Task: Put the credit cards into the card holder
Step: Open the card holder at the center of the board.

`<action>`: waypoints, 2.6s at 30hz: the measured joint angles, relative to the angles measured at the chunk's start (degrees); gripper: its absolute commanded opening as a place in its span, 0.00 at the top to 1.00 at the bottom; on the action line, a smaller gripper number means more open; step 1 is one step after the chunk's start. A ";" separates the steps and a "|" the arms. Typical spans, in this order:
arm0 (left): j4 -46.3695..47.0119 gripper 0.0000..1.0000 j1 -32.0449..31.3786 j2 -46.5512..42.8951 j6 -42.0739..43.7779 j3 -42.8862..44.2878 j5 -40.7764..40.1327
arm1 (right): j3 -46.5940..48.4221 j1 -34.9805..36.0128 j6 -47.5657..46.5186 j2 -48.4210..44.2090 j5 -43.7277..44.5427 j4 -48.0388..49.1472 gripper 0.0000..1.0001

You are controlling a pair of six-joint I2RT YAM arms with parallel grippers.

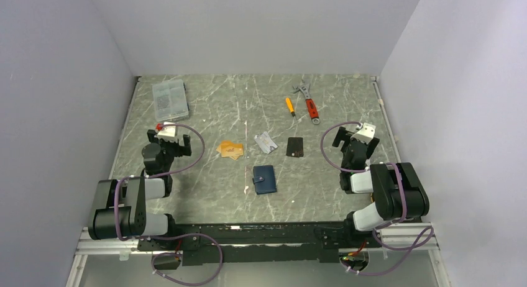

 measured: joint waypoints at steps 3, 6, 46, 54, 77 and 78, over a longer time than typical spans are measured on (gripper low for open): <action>0.00 0.01 0.00 0.00 0.00 0.00 0.00 | 0.00 0.00 0.00 0.00 0.00 0.00 0.00; 0.00 0.01 0.00 0.00 0.00 0.00 0.00 | 0.00 0.00 0.00 0.00 0.00 0.00 0.00; -87.12 0.01 -15.19 -2.47 1.70 42.99 21.38 | 33.42 36.24 24.22 -11.78 -9.27 -71.54 0.11; -84.63 0.01 -25.49 -1.84 3.13 39.32 22.29 | 28.81 38.88 25.75 -9.66 -20.87 -74.60 0.20; -72.15 0.01 -44.02 1.16 6.54 30.97 13.40 | 43.54 35.34 18.80 12.63 -28.35 -71.82 0.42; -71.91 0.01 -44.11 0.76 6.91 30.71 12.92 | 43.54 35.34 18.67 13.29 -28.63 -71.82 0.43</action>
